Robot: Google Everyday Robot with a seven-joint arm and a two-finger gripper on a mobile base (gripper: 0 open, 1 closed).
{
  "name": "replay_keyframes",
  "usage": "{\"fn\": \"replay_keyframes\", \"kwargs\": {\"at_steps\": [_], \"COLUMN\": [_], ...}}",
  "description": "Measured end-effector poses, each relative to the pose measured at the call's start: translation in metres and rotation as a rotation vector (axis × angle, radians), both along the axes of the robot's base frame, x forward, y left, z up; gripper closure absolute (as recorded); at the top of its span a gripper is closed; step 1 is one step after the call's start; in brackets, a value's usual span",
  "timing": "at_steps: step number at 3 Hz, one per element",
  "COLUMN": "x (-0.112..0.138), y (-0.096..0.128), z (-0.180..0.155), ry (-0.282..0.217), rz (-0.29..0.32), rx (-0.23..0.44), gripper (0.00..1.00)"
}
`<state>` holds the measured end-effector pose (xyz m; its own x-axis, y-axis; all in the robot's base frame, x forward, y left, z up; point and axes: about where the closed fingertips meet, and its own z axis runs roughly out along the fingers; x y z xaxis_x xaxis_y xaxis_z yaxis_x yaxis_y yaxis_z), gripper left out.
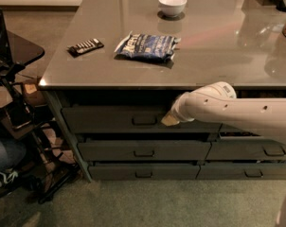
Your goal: Open top drawer
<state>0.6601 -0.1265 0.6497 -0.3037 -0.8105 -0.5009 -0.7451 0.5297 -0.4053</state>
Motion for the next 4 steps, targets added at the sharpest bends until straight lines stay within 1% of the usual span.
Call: {"fn": "replay_keyframes", "kwargs": {"at_steps": [1, 3, 4], "x": [-0.0093, -0.0095, -0.0098], "y": [-0.0016, -0.0009, 0.0014], "z": [0.0026, 0.0043, 0.0091], "ry": [-0.003, 0.001, -0.012], "rz": [-0.017, -0.017, -0.012], "rx": [-0.001, -0.006, -0.004], "gripper": [1.00, 1.00, 1.00]}}
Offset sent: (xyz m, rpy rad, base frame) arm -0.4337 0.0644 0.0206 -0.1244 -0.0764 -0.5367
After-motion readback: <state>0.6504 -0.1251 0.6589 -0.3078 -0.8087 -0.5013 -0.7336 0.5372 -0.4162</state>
